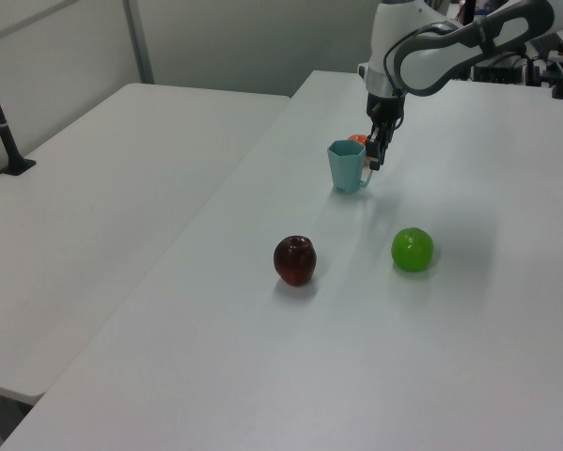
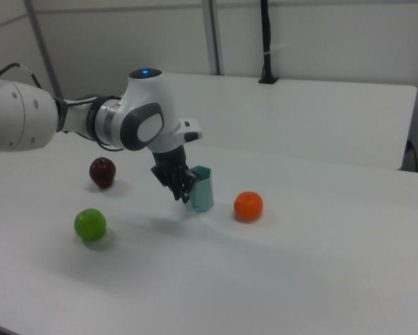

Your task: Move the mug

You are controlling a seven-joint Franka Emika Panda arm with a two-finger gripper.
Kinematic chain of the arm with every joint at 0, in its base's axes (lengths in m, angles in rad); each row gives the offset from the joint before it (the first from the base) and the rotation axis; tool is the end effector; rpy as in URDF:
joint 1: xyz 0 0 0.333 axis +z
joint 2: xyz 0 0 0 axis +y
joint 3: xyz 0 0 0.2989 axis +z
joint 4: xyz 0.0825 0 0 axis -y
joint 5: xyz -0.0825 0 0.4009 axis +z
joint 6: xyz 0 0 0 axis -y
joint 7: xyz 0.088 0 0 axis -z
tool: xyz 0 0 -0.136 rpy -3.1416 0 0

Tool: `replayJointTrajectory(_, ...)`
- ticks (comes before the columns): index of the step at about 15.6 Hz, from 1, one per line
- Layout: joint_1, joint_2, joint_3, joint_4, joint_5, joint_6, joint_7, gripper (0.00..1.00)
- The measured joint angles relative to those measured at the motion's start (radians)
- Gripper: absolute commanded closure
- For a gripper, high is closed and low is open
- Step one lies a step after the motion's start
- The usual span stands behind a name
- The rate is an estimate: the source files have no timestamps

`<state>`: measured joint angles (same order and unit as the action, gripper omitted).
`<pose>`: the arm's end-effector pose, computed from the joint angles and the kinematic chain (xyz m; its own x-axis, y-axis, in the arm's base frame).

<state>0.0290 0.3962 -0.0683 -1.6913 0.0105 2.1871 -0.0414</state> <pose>0.6815 -0.0228 0.3246 0.9950 0.0041 0.0996 0.0020 -0.9998 0.0214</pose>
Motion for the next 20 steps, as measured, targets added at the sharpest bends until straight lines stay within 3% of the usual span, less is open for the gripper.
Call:
replayJointTrajectory(6, 0.001, 0.0, 0.0, 0.0, 0.0, 0.0, 0.0, 0.97)
replayJointTrajectory(14, 0.003, -0.016, 0.0, -0.008, 0.0, -0.001, 0.0, 0.98)
replayJointTrajectory(20, -0.004, -0.126, -0.003, -0.083, 0.0, -0.054, 0.0, 1.0)
